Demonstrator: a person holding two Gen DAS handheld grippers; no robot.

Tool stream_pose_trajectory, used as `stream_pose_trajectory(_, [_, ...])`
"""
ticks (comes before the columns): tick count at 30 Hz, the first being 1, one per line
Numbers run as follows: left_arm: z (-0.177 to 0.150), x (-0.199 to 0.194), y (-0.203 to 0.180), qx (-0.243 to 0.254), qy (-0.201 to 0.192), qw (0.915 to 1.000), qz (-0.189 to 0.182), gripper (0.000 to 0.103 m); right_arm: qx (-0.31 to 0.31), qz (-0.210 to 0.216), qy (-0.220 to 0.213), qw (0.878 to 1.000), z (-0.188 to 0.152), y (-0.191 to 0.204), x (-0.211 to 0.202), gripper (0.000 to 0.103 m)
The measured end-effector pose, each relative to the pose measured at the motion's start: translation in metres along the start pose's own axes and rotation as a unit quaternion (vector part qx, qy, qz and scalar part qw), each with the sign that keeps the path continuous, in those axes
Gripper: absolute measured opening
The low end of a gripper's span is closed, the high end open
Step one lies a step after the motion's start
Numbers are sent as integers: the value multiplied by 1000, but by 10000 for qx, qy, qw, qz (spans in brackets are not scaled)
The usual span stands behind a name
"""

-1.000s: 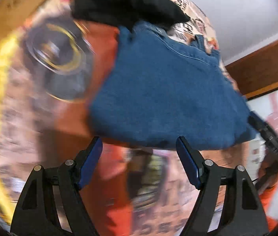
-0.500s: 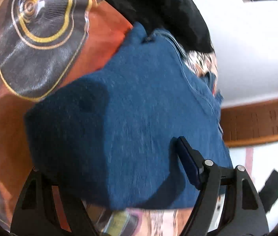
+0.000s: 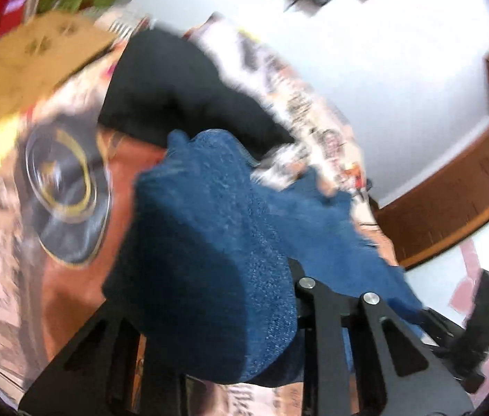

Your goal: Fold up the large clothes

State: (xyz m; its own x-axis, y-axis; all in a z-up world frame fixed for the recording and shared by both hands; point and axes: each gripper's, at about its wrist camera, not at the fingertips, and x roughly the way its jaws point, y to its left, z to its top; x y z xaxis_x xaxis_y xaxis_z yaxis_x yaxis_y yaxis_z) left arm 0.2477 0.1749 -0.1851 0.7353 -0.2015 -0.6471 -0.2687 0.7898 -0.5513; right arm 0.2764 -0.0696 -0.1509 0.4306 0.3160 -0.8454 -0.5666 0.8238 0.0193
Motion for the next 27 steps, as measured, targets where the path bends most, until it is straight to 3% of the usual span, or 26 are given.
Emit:
stream_pose_trajectory(6, [11, -69, -37, 684, -796, 9945, 42, 23, -320, 561, 123, 9978, 4, 36, 12, 58])
stream_pose_trajectory(11, [14, -77, -35, 735, -843, 9925, 489, 23, -582, 905, 405, 9934, -3, 75, 39, 58])
stream_pose_trajectory(14, [19, -70, -29, 581, -724, 9949, 387, 23, -639, 894, 506, 9927, -2, 79, 45, 58])
stream_pose_trajectory(18, [23, -56, -64, 1000, -667, 9923, 307, 23, -546, 941, 330, 9935, -2, 56, 27, 58])
stream_pose_trajectory(24, [11, -11, -144, 1641, -424, 9855, -118, 22, -75, 135, -365, 9992, -14, -8, -27, 58])
stream_pose_trajectory(27, [-9, 22, -180, 1888, -52, 9814, -346, 22, 275, -125, -630, 9976, -24, -44, -57, 58])
